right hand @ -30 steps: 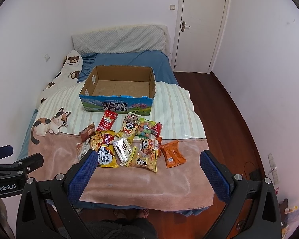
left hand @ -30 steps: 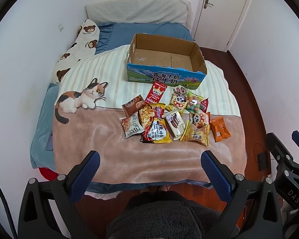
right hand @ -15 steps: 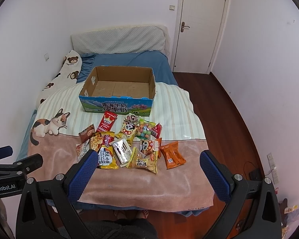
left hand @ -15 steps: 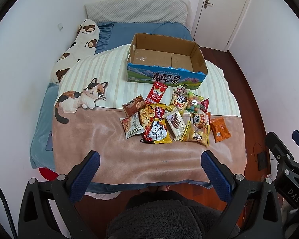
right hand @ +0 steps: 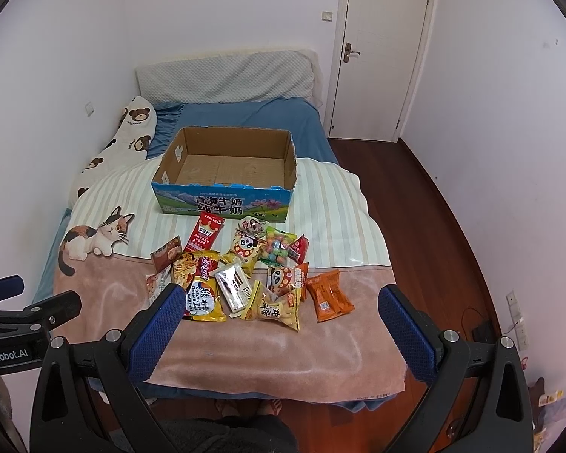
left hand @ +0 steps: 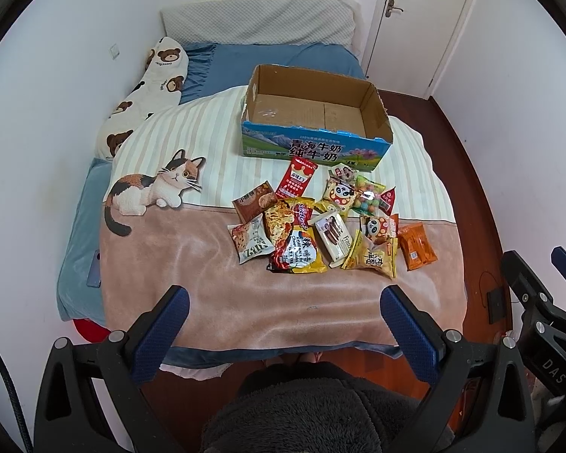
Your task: Organize snacks
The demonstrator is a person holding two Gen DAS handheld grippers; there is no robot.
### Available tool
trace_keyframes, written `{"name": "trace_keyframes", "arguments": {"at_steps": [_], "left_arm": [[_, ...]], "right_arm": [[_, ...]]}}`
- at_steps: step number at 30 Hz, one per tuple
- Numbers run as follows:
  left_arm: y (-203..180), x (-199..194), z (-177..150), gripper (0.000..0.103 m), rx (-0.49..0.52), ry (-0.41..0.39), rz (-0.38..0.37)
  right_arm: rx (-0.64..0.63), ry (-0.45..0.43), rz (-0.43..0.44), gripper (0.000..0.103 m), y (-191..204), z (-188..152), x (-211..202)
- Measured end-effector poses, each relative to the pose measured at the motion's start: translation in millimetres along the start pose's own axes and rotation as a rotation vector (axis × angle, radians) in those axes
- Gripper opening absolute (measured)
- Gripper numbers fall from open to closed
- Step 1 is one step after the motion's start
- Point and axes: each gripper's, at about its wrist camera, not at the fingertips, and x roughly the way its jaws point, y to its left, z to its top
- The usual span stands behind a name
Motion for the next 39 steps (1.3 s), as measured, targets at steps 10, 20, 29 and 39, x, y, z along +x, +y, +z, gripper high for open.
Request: {"name": "trace_keyframes", "arguments": {"at_steps": [10,20,29,39], "left_arm": [[-0.3,-0.2,2.2,0.103,0.003,0.004,0.001],[-1.0,6.1,8.8,0.103,0.001,0.027,-0.005],[14.3,84.0,24.2,0.103,-0.045,0.125,0.035],[33.9,221.7,37.3,0.103,-0.069,0.344,0.079]], "right_arm": [[0.001,-0.001,0.001,0.103,2.6,0.0,-1.3],[0.021,0.031,0.019,0.103,4.5,2.0,8.4],[0.115,0.194,0.086,0.103,-8.0,-9.5,94.7],[0.230,0.441,0.158,0.103,-16.3,-39.1,249.8]]}}
